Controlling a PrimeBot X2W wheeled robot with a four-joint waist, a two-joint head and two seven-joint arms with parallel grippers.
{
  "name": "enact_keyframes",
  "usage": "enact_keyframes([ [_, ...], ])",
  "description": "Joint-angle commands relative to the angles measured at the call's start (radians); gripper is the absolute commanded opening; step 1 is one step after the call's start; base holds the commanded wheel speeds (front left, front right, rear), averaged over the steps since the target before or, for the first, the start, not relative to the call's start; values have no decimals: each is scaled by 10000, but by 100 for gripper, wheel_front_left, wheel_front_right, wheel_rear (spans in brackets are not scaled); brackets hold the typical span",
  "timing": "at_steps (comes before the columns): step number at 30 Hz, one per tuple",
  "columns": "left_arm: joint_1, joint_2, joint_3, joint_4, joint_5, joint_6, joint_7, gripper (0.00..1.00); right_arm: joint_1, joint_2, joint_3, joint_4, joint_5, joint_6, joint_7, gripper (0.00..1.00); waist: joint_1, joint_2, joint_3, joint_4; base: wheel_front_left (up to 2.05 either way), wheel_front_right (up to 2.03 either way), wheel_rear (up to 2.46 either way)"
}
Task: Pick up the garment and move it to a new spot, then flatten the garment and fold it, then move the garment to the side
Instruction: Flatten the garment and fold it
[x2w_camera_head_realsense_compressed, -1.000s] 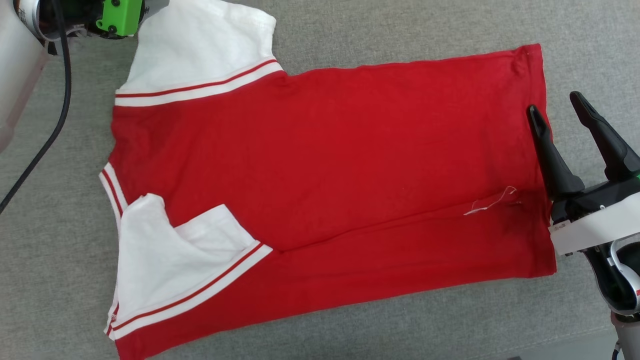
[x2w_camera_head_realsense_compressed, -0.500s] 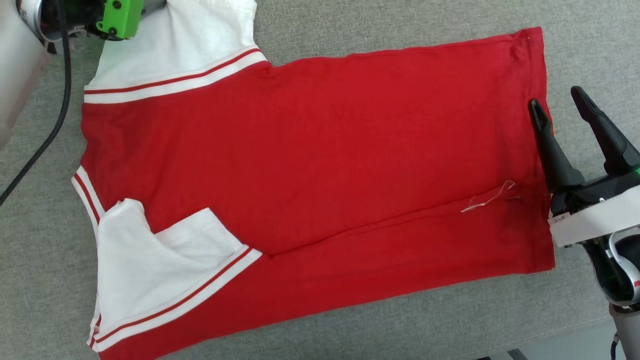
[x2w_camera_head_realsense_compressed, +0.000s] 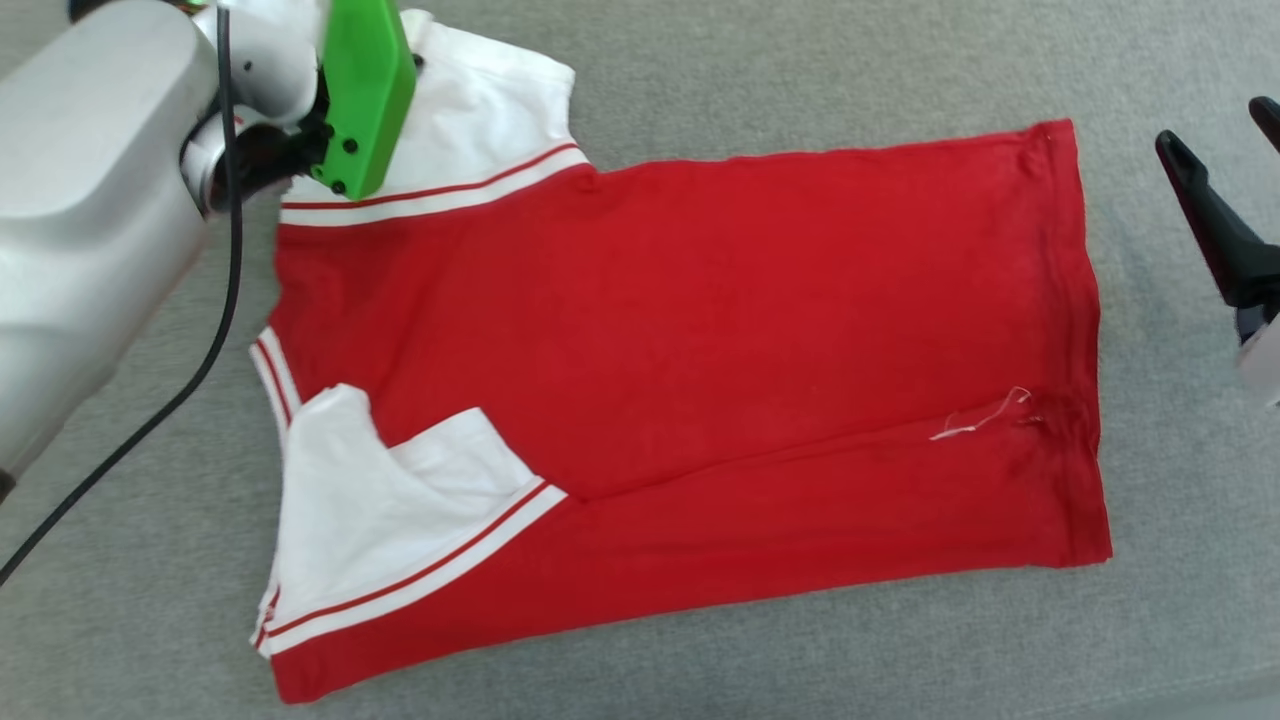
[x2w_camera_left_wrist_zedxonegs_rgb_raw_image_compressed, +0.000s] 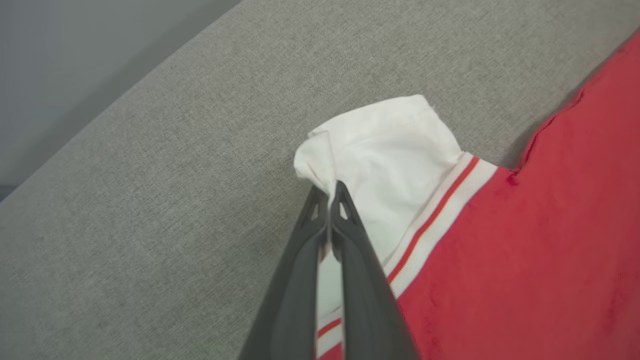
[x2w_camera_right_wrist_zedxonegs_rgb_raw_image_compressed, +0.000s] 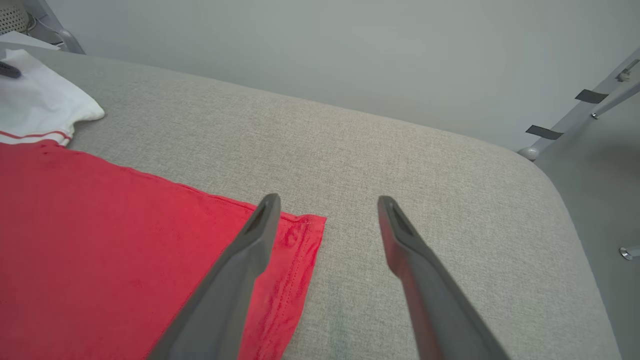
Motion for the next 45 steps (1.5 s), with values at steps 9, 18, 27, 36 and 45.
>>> enact_keyframes([
  [9, 576, 323, -102, -1270, 532, -24, -1051, 0, -1667, -1643, 920, 1043, 1935, -7, 4758, 100, 0, -1, -697, 1099, 0, 0, 0],
  [18, 279, 208, -118, -1938, 910, -25, -1466, 0, -3264, -1456, 2111, 2676, 1933, -7, 6692, 100, 0, -1, -143, 1633, 0, 0, 0],
  [27, -161, 58, -123, -2160, 1120, -25, -1731, 0, -4227, -632, 2705, 4706, 1555, -7, 6353, 100, 0, -1, 440, 1974, 0, 0, 0],
  [36, -48, 119, -125, -1998, 1066, -25, -1795, 0, -3816, -519, 3553, 5740, 2363, -7, 6114, 0, 0, -1, 492, 1914, 0, 0, 0],
  [45, 570, 178, -126, -1644, 856, -25, -2100, 0, -4045, -885, 3828, 5432, 2382, -7, 4161, 0, 0, -1, -429, 1766, 0, 0, 0],
])
